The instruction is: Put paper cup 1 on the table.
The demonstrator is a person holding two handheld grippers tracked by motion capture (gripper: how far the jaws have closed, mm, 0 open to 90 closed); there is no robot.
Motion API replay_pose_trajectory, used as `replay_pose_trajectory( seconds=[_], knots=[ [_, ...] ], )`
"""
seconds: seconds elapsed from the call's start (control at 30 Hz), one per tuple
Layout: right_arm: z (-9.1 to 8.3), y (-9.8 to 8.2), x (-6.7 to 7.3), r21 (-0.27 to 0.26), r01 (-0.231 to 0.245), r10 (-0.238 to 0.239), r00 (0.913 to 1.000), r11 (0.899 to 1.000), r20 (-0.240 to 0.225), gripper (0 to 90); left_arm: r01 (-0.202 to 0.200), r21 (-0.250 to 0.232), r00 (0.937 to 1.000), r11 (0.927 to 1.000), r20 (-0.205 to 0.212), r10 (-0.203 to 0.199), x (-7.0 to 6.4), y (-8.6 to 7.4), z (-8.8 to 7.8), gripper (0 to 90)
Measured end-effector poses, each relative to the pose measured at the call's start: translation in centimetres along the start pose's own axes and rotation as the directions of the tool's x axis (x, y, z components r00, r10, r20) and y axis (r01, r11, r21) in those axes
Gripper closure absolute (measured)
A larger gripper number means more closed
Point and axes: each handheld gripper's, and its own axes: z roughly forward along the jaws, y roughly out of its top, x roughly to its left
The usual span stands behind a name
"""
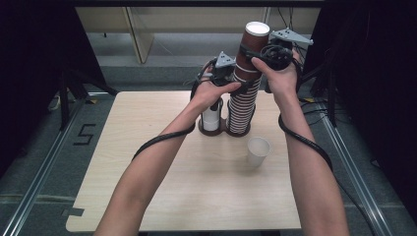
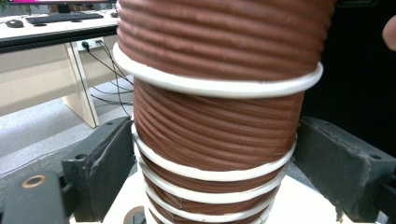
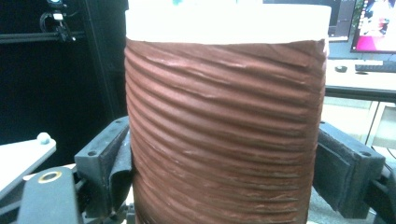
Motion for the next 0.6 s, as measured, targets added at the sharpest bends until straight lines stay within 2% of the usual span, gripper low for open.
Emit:
replay_pose_trajectory(
  seconds=[0.37,0.5,0.6],
  knots=[
    [-0.6,1.2,0.2,-0.075,0.001,-0.002,1.0,0.997,-0.009,17.9,-0.003,0.005,1.0,1.0,-0.003,0.003,0.0,0.1,0.0,12.0],
    [-0.8,1.6,0.2,-0.102,-0.014,0.013,0.9998,0.995,-0.015,18.0,0.001,0.004,1.0,1.0,-0.004,-0.001,0.0,0.1,0.0,12.0],
    [-1.0,1.9,0.2,-0.124,-0.013,0.012,0.9998,0.992,-0.013,18.0,-0.012,0.011,0.9999,0.9999,-0.007,0.013,0.0,0.2,-0.1,12.0]
  ],
)
